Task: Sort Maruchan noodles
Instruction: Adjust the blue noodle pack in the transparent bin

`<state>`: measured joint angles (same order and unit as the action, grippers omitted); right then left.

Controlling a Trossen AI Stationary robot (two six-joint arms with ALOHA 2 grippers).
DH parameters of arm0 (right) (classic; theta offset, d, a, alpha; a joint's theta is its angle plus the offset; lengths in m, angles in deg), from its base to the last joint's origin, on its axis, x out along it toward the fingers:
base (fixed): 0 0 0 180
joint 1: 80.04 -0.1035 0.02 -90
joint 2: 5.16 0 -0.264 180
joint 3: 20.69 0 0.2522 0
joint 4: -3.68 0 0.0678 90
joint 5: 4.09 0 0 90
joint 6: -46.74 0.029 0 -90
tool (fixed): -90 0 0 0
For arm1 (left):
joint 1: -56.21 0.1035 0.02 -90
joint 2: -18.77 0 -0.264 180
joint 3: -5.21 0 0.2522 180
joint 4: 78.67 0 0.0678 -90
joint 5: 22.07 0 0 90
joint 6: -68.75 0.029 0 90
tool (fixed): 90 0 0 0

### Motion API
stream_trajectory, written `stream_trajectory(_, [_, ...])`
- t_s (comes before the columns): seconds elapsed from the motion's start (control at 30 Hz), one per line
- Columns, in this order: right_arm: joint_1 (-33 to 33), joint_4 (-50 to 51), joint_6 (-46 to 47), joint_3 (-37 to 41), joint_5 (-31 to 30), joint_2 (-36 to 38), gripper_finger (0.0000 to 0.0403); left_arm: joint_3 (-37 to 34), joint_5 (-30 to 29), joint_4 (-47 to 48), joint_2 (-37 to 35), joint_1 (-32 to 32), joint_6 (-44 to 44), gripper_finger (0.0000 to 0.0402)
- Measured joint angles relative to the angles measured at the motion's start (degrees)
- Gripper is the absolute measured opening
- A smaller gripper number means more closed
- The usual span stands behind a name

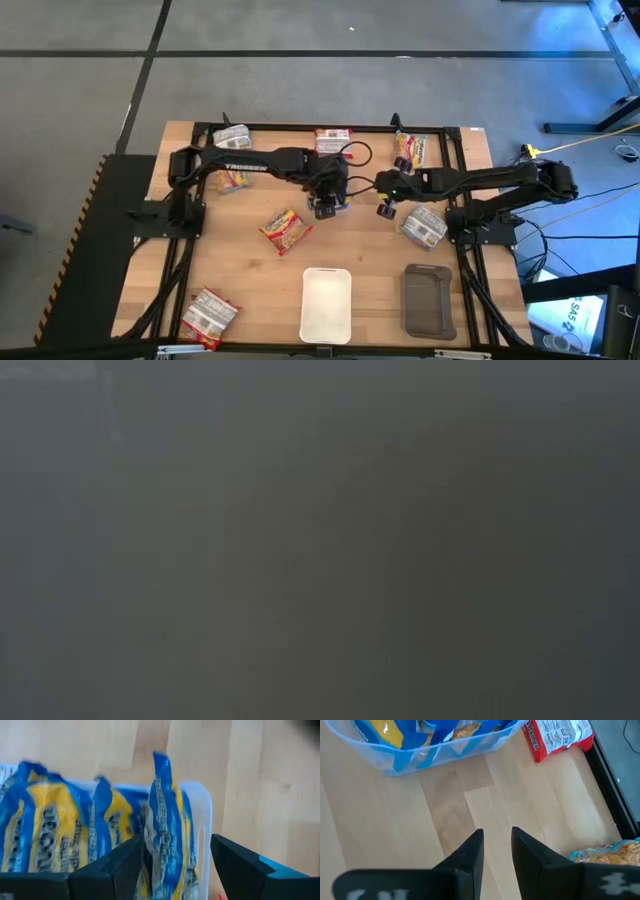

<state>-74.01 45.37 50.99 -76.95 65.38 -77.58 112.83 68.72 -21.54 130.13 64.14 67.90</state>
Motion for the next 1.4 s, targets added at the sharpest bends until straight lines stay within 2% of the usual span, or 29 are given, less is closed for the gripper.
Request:
stream_trajectory(0.33, [0.0,0.7,0.1,0.0,0.0,0.0,0.0076,-0.7,-0.2,0.6,2.3,0.2,0.0,0.0218])
stream_trajectory(0.47, [0.0,0.8,0.2,0.0,0.0,-0.1,0.0076,-0.7,-0.8,0.6,3.7,0.4,-0.1,0.0203])
stream_trajectory(0.6, [0.0,0.8,0.2,0.0,0.0,-0.1,0.0076,-0.7,-0.8,0.3,3.7,0.4,-0.1,0.0156])
stream_trajectory(0.9, [0.0,0.7,0.2,0.0,0.1,-0.1,0.0076,-0.7,-1.1,0.3,3.7,0.0,1.3,0.0013])
stream_trajectory(1.07, [0.0,0.9,0.2,0.0,0.2,0.4,0.0076,-0.9,-4.3,0.4,2.2,-1.0,1.3,0.0007])
stream_trajectory(1.27, [0.0,1.0,0.1,0.0,0.2,4.3,0.0076,-0.9,-7.6,0.8,-2.2,-3.0,0.2,0.0004])
stream_trajectory(1.4, [0.0,1.3,0.0,0.0,0.2,7.2,0.0076,-0.9,-8.8,0.9,-2.5,-4.0,0.1,0.0004])
